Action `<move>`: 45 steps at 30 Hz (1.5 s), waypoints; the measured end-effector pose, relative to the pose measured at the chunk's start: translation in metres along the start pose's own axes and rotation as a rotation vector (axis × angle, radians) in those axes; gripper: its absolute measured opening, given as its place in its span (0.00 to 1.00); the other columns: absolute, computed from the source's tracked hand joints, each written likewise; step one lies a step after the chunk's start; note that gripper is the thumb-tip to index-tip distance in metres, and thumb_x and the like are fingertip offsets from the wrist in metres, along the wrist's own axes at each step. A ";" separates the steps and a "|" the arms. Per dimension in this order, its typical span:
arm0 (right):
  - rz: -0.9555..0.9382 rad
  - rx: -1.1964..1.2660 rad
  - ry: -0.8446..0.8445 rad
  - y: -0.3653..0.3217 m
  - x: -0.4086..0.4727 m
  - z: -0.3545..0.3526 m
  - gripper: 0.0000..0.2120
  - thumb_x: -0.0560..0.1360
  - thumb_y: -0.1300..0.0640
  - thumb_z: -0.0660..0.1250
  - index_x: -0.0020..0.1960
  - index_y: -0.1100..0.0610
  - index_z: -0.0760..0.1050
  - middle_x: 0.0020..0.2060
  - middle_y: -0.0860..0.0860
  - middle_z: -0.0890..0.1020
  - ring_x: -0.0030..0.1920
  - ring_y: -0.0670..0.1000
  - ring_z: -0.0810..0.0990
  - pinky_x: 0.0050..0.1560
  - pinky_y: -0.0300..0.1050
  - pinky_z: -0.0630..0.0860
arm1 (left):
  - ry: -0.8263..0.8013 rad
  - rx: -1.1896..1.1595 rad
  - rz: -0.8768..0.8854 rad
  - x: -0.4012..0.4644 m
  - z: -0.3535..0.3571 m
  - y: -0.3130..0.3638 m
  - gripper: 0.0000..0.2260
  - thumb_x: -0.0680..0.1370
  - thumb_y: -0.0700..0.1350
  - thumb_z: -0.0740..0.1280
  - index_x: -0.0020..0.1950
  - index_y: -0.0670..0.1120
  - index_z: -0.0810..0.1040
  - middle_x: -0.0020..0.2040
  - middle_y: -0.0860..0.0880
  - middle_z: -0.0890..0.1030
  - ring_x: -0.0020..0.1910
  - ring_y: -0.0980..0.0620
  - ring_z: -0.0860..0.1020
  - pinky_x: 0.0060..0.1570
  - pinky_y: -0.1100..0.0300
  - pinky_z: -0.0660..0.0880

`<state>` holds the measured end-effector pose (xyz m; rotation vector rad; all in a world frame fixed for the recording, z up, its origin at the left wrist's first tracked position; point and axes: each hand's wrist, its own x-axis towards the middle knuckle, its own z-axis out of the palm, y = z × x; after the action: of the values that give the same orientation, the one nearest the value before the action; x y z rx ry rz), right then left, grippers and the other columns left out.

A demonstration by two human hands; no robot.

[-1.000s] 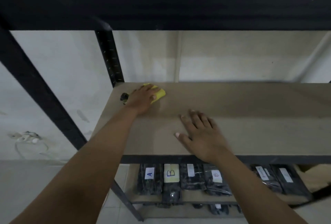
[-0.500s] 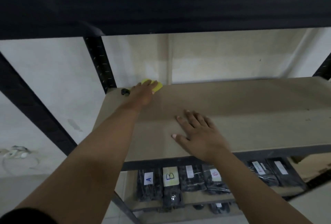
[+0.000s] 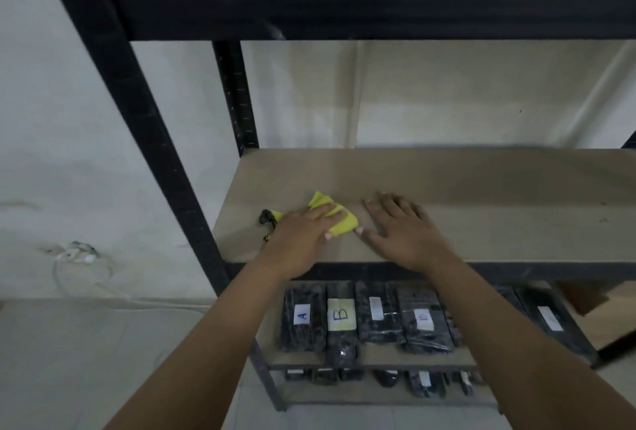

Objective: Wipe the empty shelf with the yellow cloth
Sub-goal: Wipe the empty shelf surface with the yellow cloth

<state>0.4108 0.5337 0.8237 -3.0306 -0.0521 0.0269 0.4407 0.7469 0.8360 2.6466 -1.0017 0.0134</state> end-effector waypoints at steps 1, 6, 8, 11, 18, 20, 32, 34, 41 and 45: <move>-0.008 -0.008 -0.010 0.000 -0.001 0.000 0.38 0.68 0.28 0.38 0.75 0.42 0.44 0.77 0.49 0.48 0.77 0.53 0.46 0.75 0.55 0.47 | 0.002 -0.020 0.000 -0.010 0.000 0.005 0.22 0.81 0.43 0.56 0.74 0.54 0.58 0.77 0.52 0.58 0.74 0.48 0.58 0.70 0.54 0.58; -0.031 -0.012 -0.063 0.000 -0.007 -0.004 0.39 0.69 0.29 0.39 0.75 0.44 0.43 0.77 0.49 0.47 0.77 0.53 0.45 0.75 0.55 0.47 | 0.048 -0.070 -0.005 -0.037 -0.001 0.018 0.22 0.80 0.42 0.59 0.73 0.54 0.61 0.76 0.52 0.60 0.74 0.49 0.59 0.71 0.56 0.57; -0.021 0.061 -0.035 -0.002 -0.012 -0.009 0.34 0.74 0.33 0.45 0.76 0.46 0.50 0.77 0.49 0.52 0.77 0.52 0.49 0.75 0.53 0.50 | 0.109 -0.160 -0.021 -0.039 -0.001 0.021 0.22 0.79 0.41 0.61 0.72 0.53 0.65 0.74 0.52 0.64 0.73 0.50 0.61 0.70 0.58 0.59; 0.047 0.487 0.148 -0.010 -0.028 -0.016 0.22 0.77 0.44 0.59 0.69 0.51 0.68 0.70 0.52 0.70 0.71 0.53 0.66 0.68 0.46 0.63 | 0.199 -0.306 -0.120 -0.037 -0.001 0.020 0.23 0.76 0.41 0.66 0.70 0.51 0.66 0.72 0.50 0.68 0.68 0.48 0.68 0.58 0.62 0.64; -0.292 0.586 0.131 -0.058 -0.037 -0.025 0.22 0.73 0.54 0.69 0.67 0.49 0.71 0.70 0.48 0.70 0.74 0.45 0.59 0.73 0.42 0.57 | 0.141 -0.400 -0.146 -0.039 -0.017 -0.003 0.39 0.65 0.49 0.77 0.70 0.47 0.59 0.67 0.47 0.66 0.66 0.48 0.66 0.59 0.59 0.65; -0.369 0.493 0.091 -0.071 -0.029 -0.026 0.23 0.73 0.52 0.69 0.67 0.47 0.70 0.70 0.47 0.70 0.73 0.45 0.60 0.72 0.44 0.58 | 0.090 -0.309 -0.192 -0.044 -0.023 -0.013 0.45 0.62 0.54 0.78 0.71 0.48 0.57 0.70 0.45 0.65 0.68 0.46 0.63 0.63 0.51 0.66; -0.100 0.123 0.237 -0.048 -0.013 -0.029 0.16 0.68 0.40 0.68 0.44 0.50 0.70 0.43 0.50 0.74 0.47 0.54 0.75 0.41 0.45 0.68 | 0.009 -0.199 -0.174 -0.032 -0.014 -0.044 0.25 0.78 0.58 0.57 0.72 0.49 0.63 0.75 0.45 0.62 0.73 0.46 0.59 0.70 0.52 0.56; -0.061 0.155 0.254 -0.040 -0.023 -0.022 0.17 0.67 0.39 0.67 0.41 0.49 0.65 0.42 0.47 0.69 0.45 0.51 0.71 0.41 0.44 0.64 | 0.006 -0.086 -0.145 -0.019 -0.004 -0.043 0.23 0.80 0.58 0.52 0.72 0.51 0.63 0.76 0.47 0.60 0.74 0.48 0.57 0.71 0.50 0.52; -0.265 0.134 0.139 -0.054 -0.023 -0.003 0.21 0.79 0.42 0.50 0.71 0.40 0.56 0.75 0.45 0.57 0.73 0.50 0.60 0.68 0.43 0.58 | 0.111 0.002 -0.326 0.026 0.001 -0.043 0.20 0.82 0.51 0.44 0.73 0.51 0.59 0.77 0.49 0.56 0.76 0.47 0.50 0.73 0.43 0.46; -0.129 0.196 0.040 -0.052 0.014 -0.005 0.23 0.81 0.46 0.50 0.75 0.46 0.54 0.77 0.49 0.54 0.76 0.51 0.51 0.73 0.46 0.51 | 0.093 0.056 -0.348 0.028 0.004 -0.047 0.21 0.82 0.50 0.44 0.75 0.52 0.53 0.78 0.50 0.53 0.76 0.46 0.48 0.73 0.44 0.47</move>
<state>0.4236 0.5855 0.8345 -2.8246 -0.2279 -0.0370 0.4912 0.7608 0.8219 2.8057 -0.5093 0.0871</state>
